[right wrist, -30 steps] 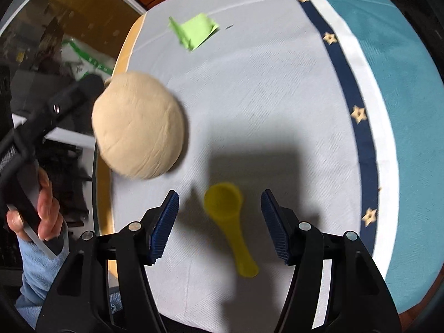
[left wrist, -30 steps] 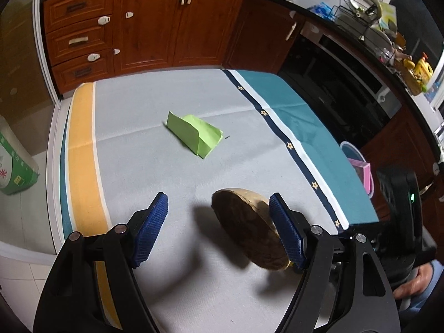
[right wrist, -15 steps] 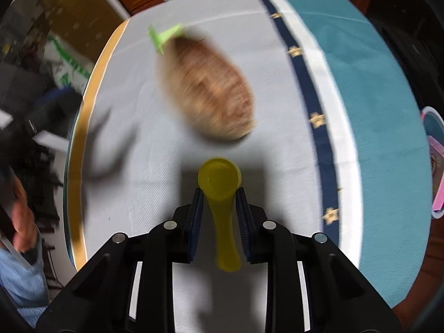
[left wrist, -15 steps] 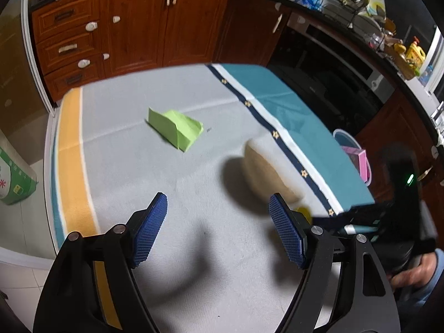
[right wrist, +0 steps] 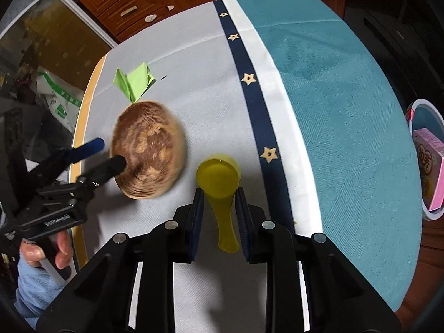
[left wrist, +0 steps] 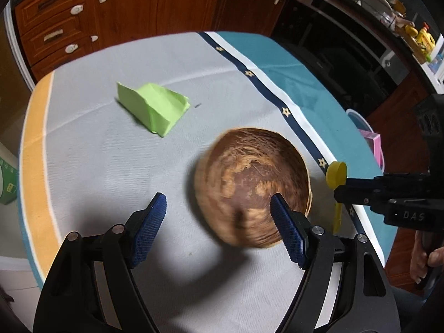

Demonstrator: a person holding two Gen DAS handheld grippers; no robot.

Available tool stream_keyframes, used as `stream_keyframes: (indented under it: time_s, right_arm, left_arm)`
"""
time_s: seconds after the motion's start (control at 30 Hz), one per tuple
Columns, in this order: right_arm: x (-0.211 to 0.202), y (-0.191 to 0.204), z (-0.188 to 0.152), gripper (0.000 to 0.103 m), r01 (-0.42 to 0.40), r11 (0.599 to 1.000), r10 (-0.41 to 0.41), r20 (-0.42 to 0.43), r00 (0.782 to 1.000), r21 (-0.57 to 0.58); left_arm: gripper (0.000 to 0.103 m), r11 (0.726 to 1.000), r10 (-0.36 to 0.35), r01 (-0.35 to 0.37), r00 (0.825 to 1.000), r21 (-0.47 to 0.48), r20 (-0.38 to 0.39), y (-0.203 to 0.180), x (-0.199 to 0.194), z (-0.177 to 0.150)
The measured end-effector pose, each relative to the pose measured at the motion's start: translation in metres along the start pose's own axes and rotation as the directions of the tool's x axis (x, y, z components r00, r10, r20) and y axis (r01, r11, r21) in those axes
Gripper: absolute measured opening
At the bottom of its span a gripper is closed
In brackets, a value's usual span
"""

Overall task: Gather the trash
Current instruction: 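Grasp the coconut shell bowl with the left tool while the right tool grasps the yellow spoon, then carry coconut bowl and yellow spoon to the bin and open both tools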

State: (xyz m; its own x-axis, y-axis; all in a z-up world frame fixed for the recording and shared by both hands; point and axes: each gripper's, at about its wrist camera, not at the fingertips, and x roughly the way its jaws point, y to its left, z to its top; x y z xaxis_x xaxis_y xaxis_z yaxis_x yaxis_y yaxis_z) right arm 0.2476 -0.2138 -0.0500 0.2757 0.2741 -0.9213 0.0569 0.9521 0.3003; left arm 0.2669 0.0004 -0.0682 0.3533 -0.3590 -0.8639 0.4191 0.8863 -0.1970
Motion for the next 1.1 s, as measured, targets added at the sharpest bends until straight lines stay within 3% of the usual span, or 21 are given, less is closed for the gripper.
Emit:
stream_keyframes:
  time_s: [0.37, 0.43, 0.5, 0.6, 0.67, 1.1]
  right_arm:
    - [0.005, -0.027, -0.004, 0.022, -0.045, 0.998, 0.046, -0.009, 0.999, 0.05]
    - [0.005, -0.032, -0.004, 0.022, -0.054, 0.997, 0.055, -0.009, 0.998, 0.061]
    - [0.002, -0.039, -0.006, 0.022, -0.063, 0.996, 0.063, -0.005, 0.998, 0.066]
    - [-0.001, -0.045, -0.01, 0.022, -0.074, 0.995, 0.074, 0.001, 0.997, 0.071]
    - [-0.004, -0.049, -0.012, 0.022, -0.08, 0.994, 0.08, 0.008, 0.997, 0.076]
    - [-0.035, -0.082, -0.031, 0.022, -0.134, 0.983, 0.125, 0.084, 0.989, 0.123]
  left_arm:
    - [0.077, 0.992, 0.075, -0.07, 0.996, 0.103, -0.05, -0.024, 0.032, -0.001]
    - [0.064, 0.989, 0.084, -0.078, 0.996, 0.127, -0.044, -0.032, 0.034, -0.001]
    - [0.034, 0.979, 0.127, -0.121, 0.991, 0.162, -0.03, -0.042, 0.034, -0.001]
    - [0.016, 0.974, 0.143, -0.143, 0.99, 0.177, 0.013, -0.056, 0.026, 0.001]
    - [0.011, 0.974, 0.144, -0.148, 0.989, 0.171, 0.036, -0.064, 0.017, 0.005]
    - [0.009, 0.95, 0.189, -0.199, 0.98, 0.239, 0.062, -0.123, -0.003, 0.011]
